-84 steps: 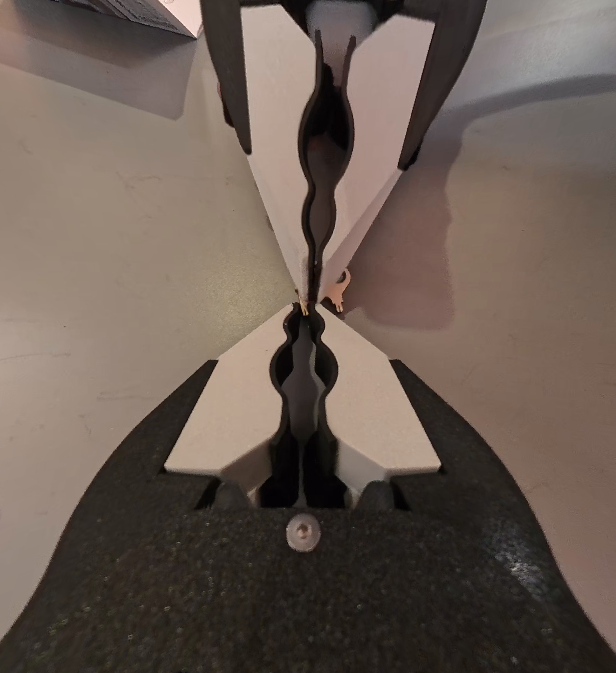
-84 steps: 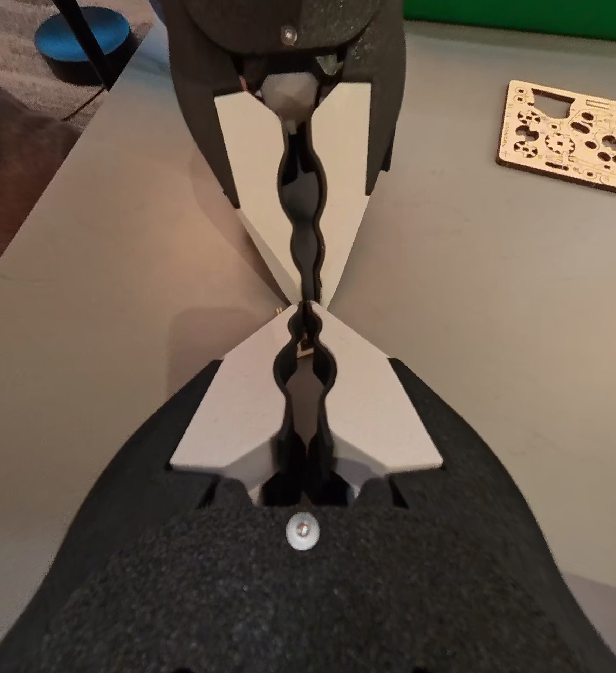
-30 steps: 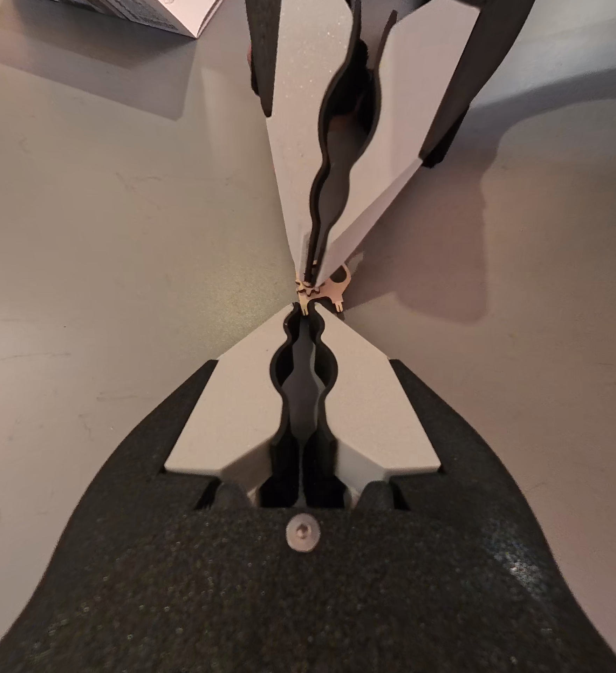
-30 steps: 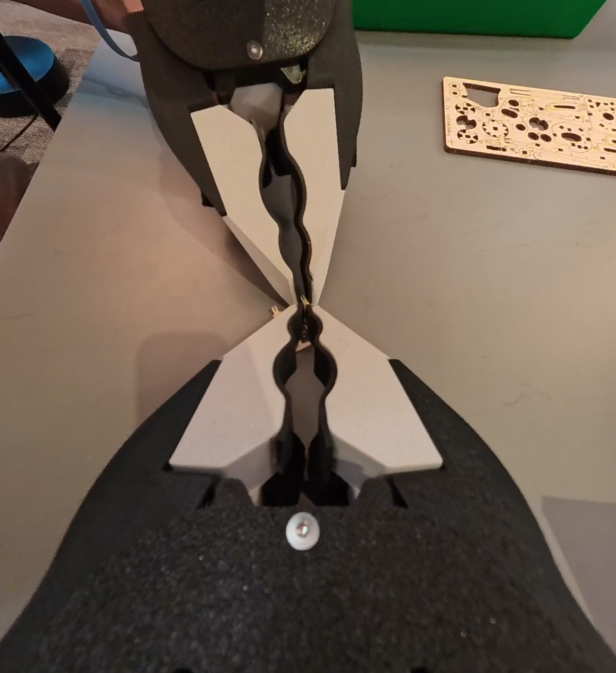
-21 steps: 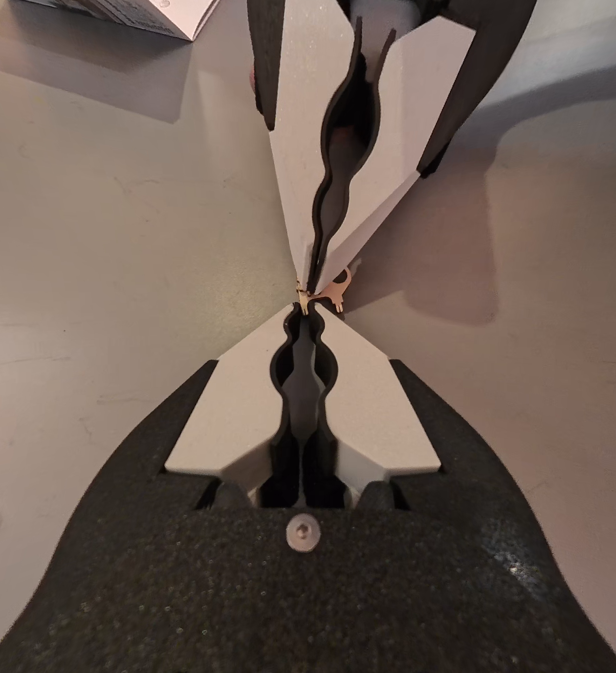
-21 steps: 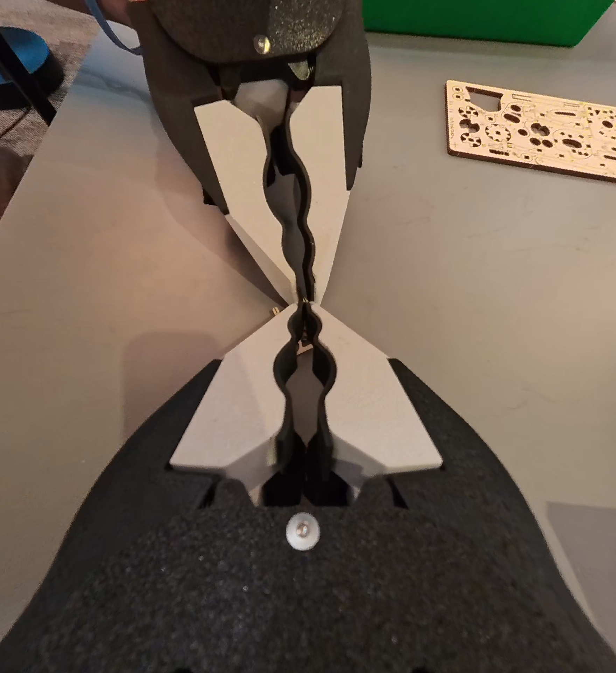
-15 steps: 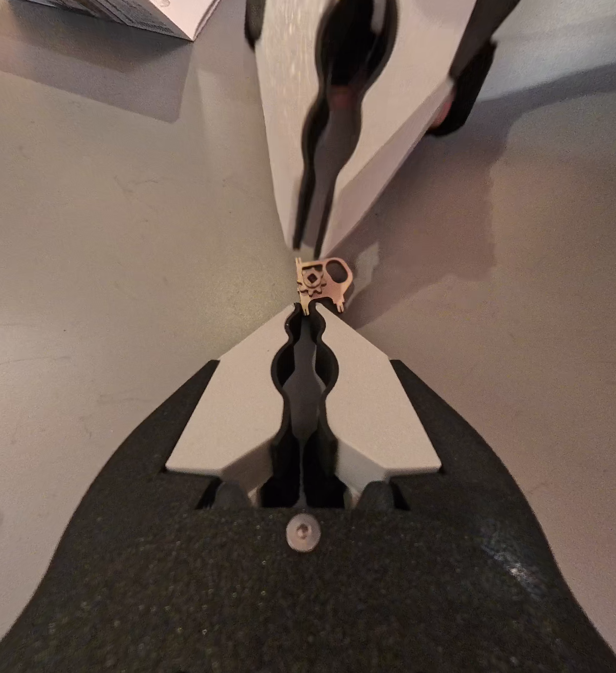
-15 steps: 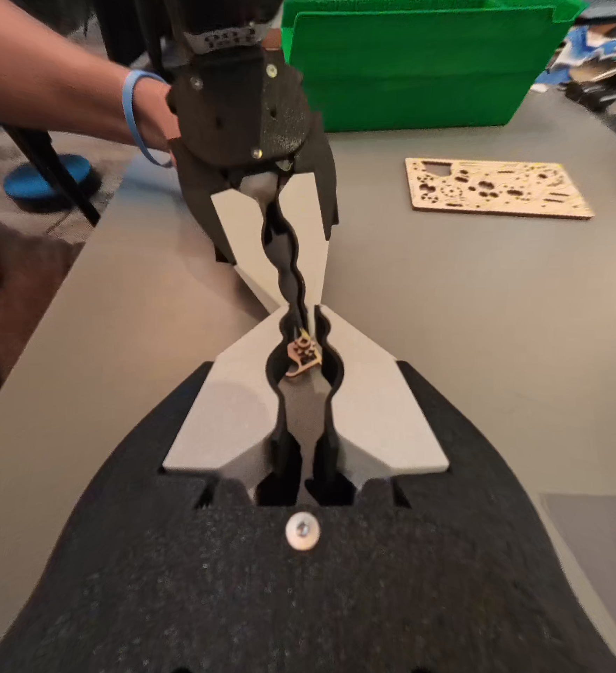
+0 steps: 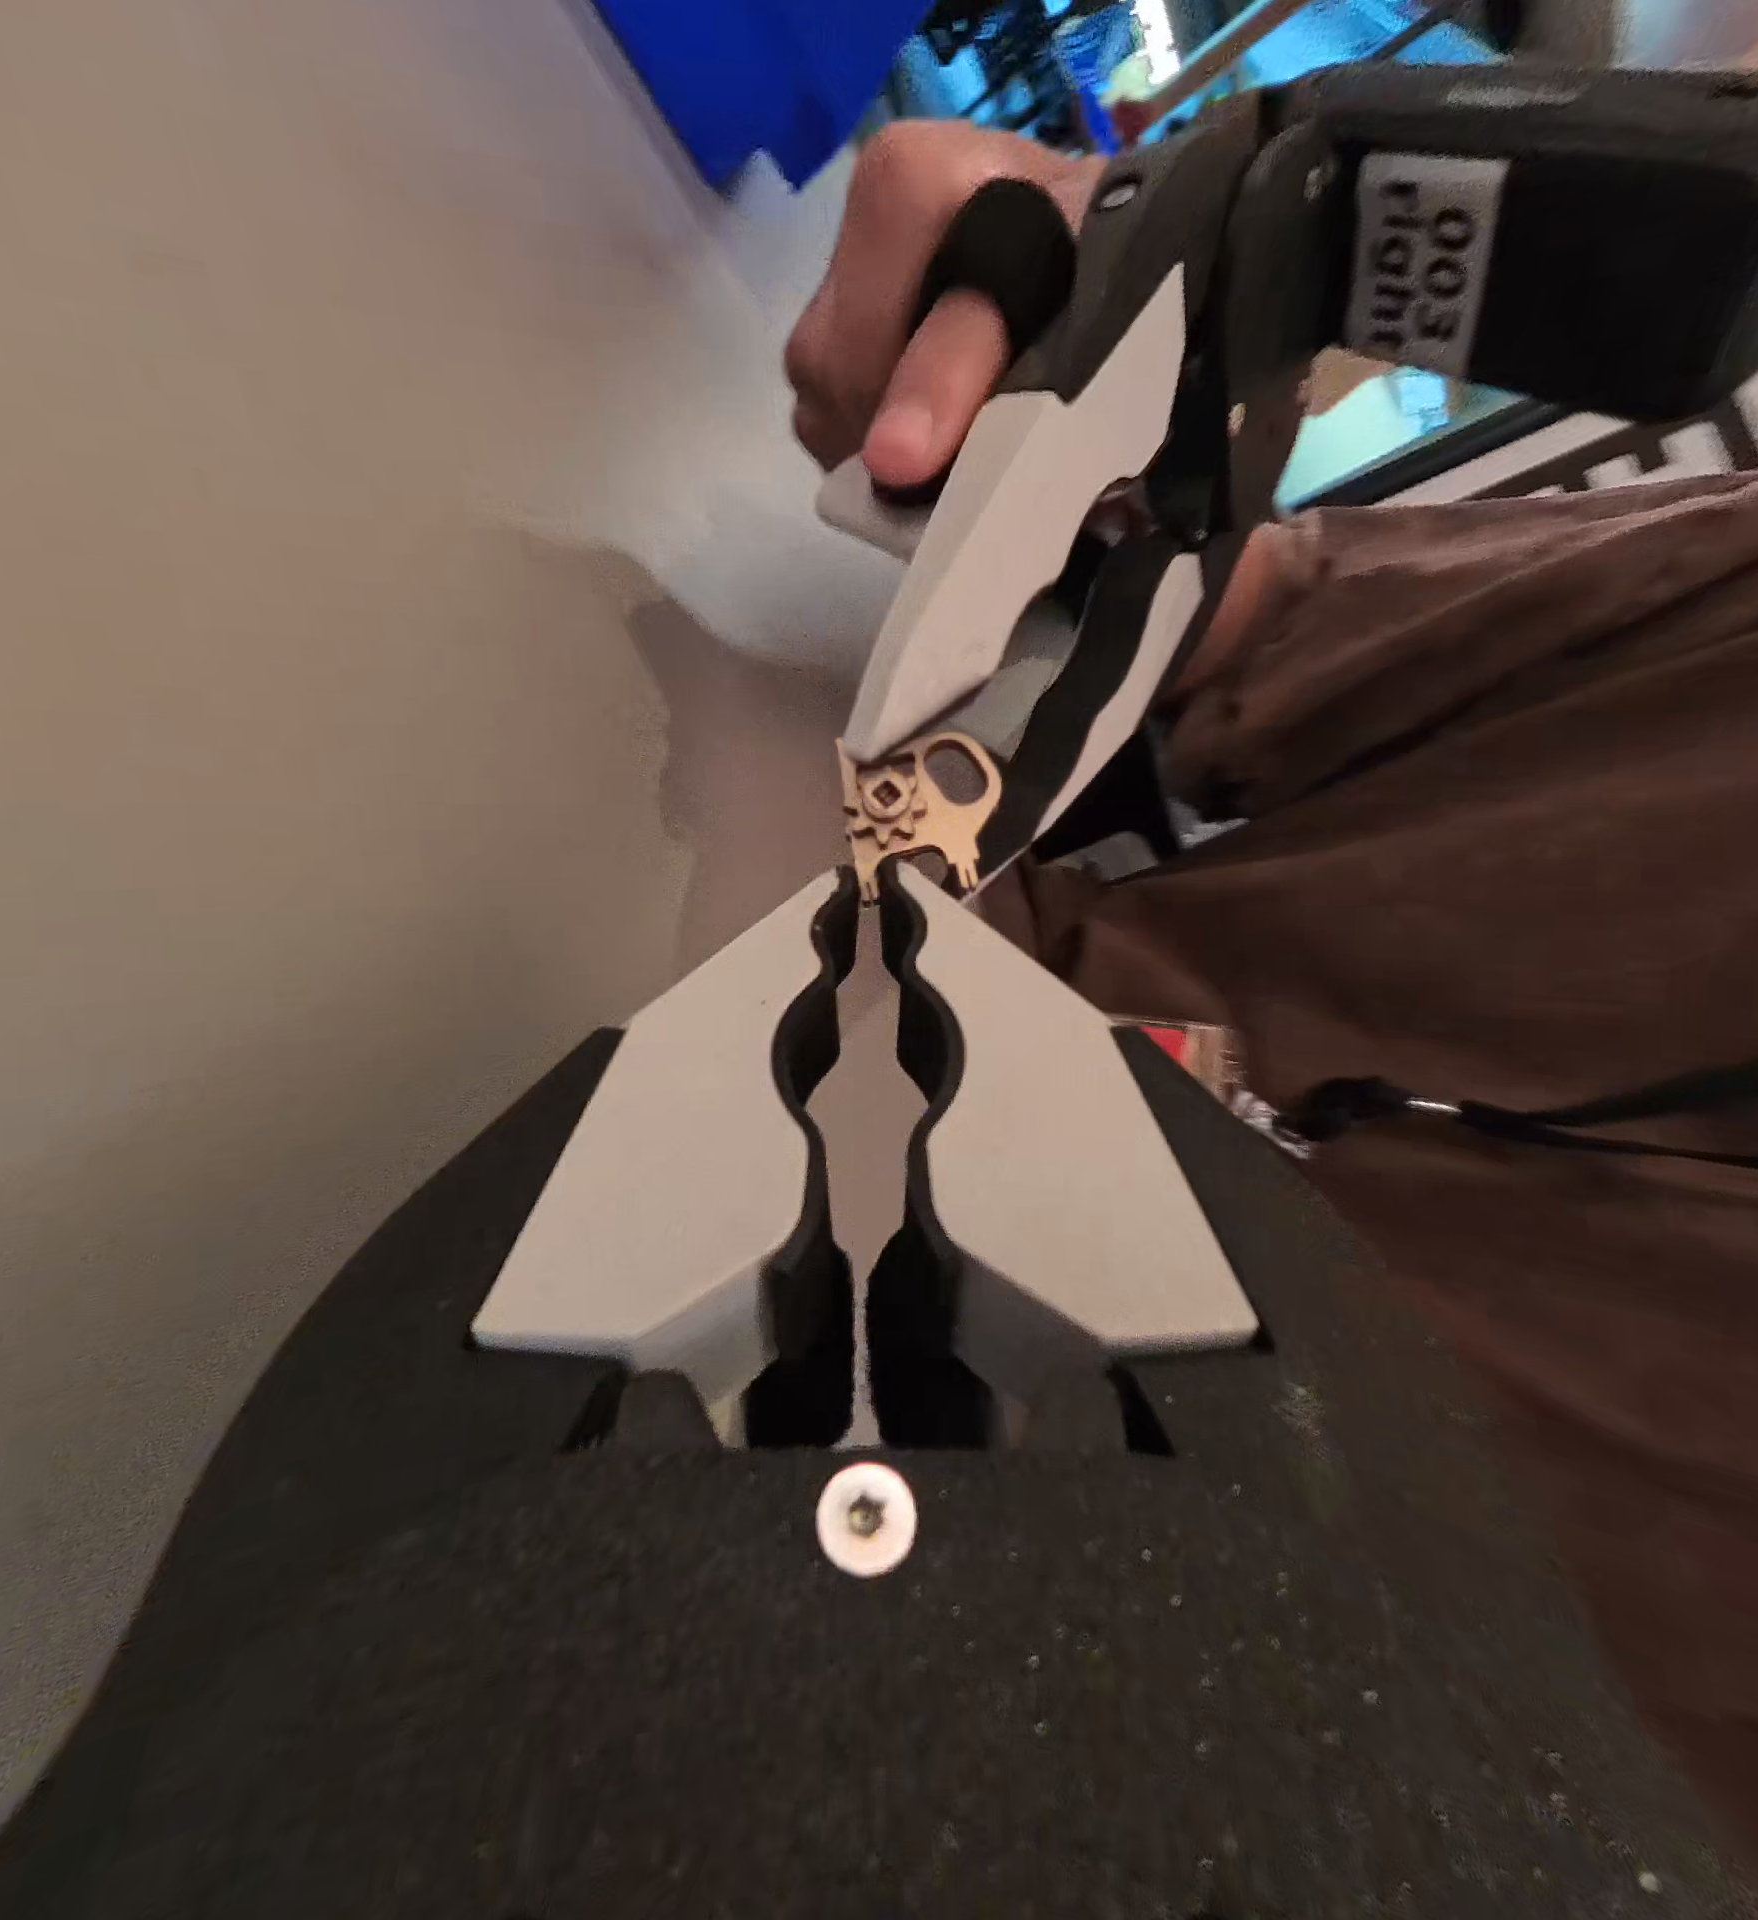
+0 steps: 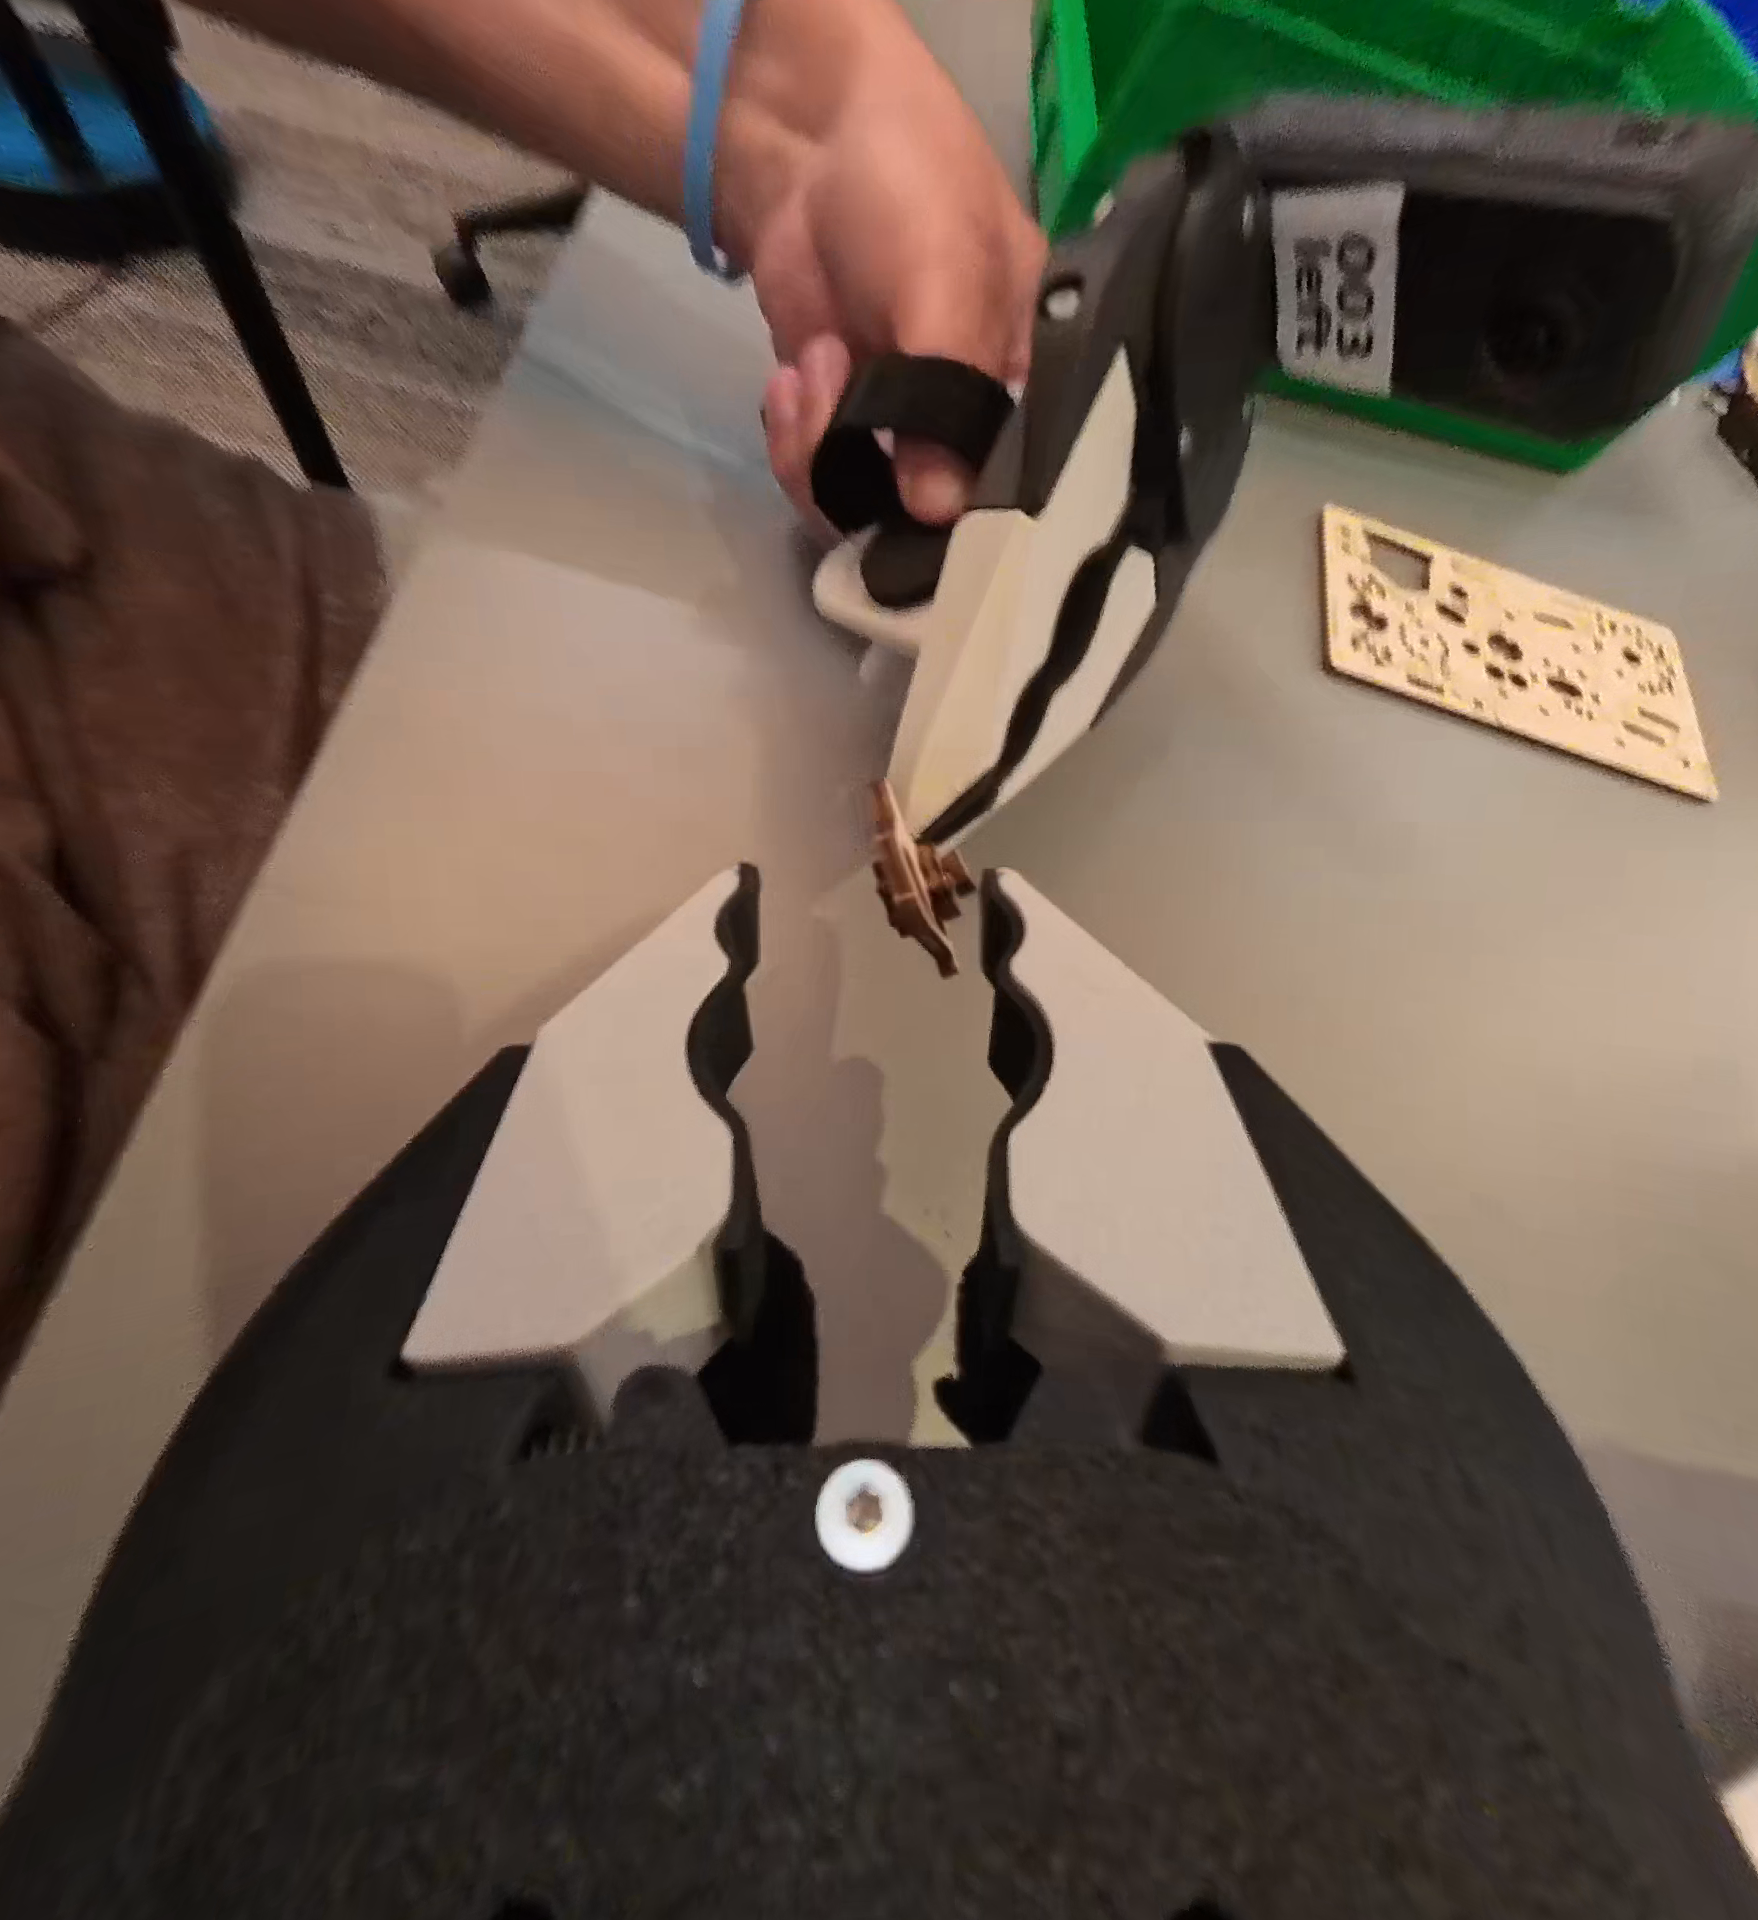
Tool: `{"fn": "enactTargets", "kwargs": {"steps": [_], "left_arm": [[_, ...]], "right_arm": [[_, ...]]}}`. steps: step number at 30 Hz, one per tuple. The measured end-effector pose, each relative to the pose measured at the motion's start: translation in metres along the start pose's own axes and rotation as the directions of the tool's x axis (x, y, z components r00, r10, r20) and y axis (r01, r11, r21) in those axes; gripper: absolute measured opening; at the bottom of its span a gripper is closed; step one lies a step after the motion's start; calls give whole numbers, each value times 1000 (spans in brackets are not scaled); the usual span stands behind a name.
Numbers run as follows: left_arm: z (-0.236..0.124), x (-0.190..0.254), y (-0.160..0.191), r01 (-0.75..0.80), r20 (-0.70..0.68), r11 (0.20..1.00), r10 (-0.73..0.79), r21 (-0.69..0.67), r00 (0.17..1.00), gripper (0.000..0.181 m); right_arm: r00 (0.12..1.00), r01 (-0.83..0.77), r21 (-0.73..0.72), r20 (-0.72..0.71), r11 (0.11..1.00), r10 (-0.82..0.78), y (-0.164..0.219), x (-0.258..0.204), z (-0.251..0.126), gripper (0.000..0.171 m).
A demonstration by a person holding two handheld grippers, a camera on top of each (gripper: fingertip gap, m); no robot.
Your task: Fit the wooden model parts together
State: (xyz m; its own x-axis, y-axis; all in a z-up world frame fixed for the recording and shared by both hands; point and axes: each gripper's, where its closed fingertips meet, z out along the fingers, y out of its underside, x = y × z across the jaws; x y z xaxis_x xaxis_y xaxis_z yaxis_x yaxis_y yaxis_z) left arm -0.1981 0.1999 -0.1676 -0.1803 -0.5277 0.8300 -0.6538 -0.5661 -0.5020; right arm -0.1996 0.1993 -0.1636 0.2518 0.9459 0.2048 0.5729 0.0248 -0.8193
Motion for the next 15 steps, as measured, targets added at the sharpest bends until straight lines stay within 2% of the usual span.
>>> {"fn": "enactTargets", "kwargs": {"steps": [5, 11, 15], "left_arm": [[2, 30, 5, 59, -176, 998, -62, -25, 982, 2], [5, 33, 12, 85, -187, 995, -94, -57, 978, 2], [5, 36, 12, 47, -174, 997, -56, -53, 983, 2]], "right_arm": [[1000, -4, 105, 12, 994, 2, -24, -9, -11, 28], [1000, -4, 112, -24, 994, 7, -26, -15, -14, 17], [999, -43, 137, -12, 990, 45, -29, -16, -15, 17]]}}
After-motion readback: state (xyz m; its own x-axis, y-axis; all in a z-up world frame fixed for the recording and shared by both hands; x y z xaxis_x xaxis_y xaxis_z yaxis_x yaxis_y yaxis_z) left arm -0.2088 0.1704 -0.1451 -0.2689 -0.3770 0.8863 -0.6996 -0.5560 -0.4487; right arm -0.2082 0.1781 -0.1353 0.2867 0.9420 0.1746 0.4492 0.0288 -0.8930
